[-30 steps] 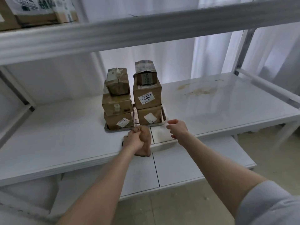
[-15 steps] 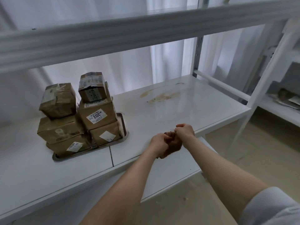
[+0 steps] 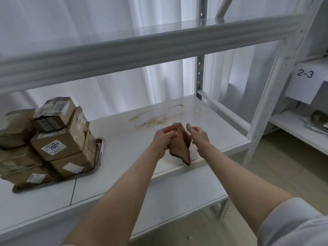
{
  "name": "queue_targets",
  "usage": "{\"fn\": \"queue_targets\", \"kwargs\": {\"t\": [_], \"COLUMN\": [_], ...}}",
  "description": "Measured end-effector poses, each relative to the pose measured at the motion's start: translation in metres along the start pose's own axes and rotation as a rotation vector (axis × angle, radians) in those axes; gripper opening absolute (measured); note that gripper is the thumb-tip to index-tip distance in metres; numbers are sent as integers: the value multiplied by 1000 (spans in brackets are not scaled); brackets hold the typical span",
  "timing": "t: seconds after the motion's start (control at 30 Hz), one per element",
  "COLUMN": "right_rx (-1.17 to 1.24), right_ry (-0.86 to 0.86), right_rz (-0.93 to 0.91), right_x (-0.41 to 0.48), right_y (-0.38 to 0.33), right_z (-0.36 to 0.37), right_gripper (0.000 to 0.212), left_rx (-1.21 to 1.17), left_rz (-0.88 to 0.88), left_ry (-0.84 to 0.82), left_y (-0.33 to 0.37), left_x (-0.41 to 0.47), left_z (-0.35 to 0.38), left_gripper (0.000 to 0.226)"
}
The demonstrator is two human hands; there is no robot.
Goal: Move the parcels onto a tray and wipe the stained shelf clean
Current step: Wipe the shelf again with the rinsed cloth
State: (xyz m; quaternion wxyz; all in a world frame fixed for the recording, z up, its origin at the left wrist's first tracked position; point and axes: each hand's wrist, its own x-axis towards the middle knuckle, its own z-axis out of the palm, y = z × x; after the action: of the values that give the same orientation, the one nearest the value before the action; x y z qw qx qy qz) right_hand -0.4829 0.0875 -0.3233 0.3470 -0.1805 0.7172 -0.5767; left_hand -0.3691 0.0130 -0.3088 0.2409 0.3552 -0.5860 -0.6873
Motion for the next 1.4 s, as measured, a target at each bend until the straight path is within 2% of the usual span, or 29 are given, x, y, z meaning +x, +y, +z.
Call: {"fn": "queue_targets", "kwargs": {"t": [0.1,0.13,0.2,0.27,0.33,0.37,0.47,0.6,0.77,0.9,1.03,1.13,1.23,1.3,1.4], "right_rx": [80,79,-18,-325,-752,-924,-1131,-1115,-1208,-1214,-1094,-892,-909,-964,-1006], "right_ry": [-304,-324,-257,-184,-125,-103,-186,-408,-590,-744,-848,-845,-769,-639,-424], "right_rz": [37,6,-107,-235,-302,-326,-368,-258,-371,-580,-680,-670,-662,-581,-437], "right_x": [-1,1,5,7,3,0,-7,-9,-19,-44,-50,-44,-26,-5,21], "right_y": [-7,-8,-7,-6,2,9,35,51,53,68,72,69,69,70,70], "right_z": [14,22,43,62,77,84,113,159,225,268,258,229,186,153,105], "right_gripper": [38,35,29,32,37,41,49,72,87,78,61,68,50,41,44], "left_rx": [21,29,104,363,799,923,944,939,923,918,921,903,923,955,1015], "left_rz": [21,27,48,64,4,-31,-99,-100,-11,66,56,24,12,-4,-50], "left_ry": [56,104,232,305,322,347,455,519,568,576,536,489,440,447,471], "left_y": [6,7,3,-5,-18,-25,-37,-42,-46,-43,-46,-49,-54,-56,-58], "left_x": [-2,-2,-2,-3,-5,-8,-20,-35,-45,-40,-23,-5,10,15,15], "left_z": [-12,-18,-35,-60,-86,-99,-135,-174,-201,-212,-206,-188,-169,-163,-162], "left_gripper": [38,38,36,35,42,47,48,43,40,35,36,35,33,33,36]}}
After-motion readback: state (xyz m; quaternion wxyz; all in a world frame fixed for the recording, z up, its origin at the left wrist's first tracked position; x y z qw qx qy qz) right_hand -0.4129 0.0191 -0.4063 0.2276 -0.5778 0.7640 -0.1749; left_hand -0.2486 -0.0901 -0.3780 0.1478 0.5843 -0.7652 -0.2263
